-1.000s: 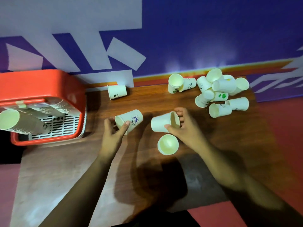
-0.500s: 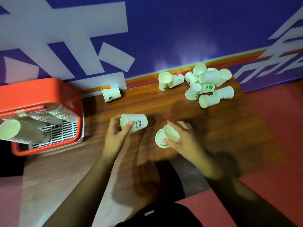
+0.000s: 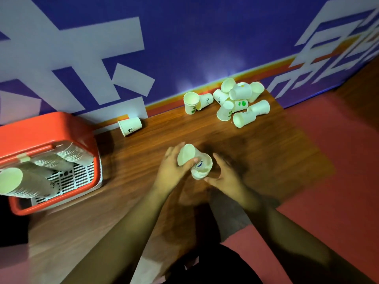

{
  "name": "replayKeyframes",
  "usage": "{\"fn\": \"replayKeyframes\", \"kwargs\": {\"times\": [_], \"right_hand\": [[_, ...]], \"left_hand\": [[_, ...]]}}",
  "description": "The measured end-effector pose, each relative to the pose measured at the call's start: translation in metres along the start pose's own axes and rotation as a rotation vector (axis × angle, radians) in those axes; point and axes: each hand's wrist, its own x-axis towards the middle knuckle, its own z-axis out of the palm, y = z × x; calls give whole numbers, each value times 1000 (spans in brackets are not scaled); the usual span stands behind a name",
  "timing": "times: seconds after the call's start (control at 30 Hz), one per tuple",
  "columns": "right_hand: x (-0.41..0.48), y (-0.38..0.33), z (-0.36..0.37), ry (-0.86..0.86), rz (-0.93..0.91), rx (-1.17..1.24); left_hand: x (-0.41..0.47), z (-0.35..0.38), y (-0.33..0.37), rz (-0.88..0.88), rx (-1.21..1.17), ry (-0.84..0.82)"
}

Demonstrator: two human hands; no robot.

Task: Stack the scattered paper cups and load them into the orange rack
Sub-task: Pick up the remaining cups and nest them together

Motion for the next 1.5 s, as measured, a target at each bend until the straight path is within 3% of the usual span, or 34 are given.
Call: {"fn": "replayKeyframes", "kwargs": {"times": [0.1, 0.23, 0.37, 0.47, 0.67, 0.93, 1.2, 1.4, 1.5], "right_hand": [[-13, 19, -7, 40, 99, 140], [-13, 33, -21, 65, 104, 135], [12, 52, -38, 32, 127, 99], [34, 68, -58, 6, 153, 109], [93, 116, -127, -16, 172, 60], [188, 158, -198, 15, 186, 37], [242, 171, -188, -78, 458, 507], [251, 182, -177, -125, 514, 741], [239, 188, -177, -197, 536, 758]], "left_hand": [[8, 17, 3, 67, 209, -72], [15, 38, -2, 75, 444, -171], [19, 50, -3, 23, 560, -270], [26, 54, 14, -27, 610, -228], [84, 95, 77, -35, 431, -27], [187, 190, 106, -281, 282, -108], [245, 255, 111, -531, 19, -220], [248, 275, 110, -474, -38, -204], [235, 276, 104, -405, -95, -69]]}}
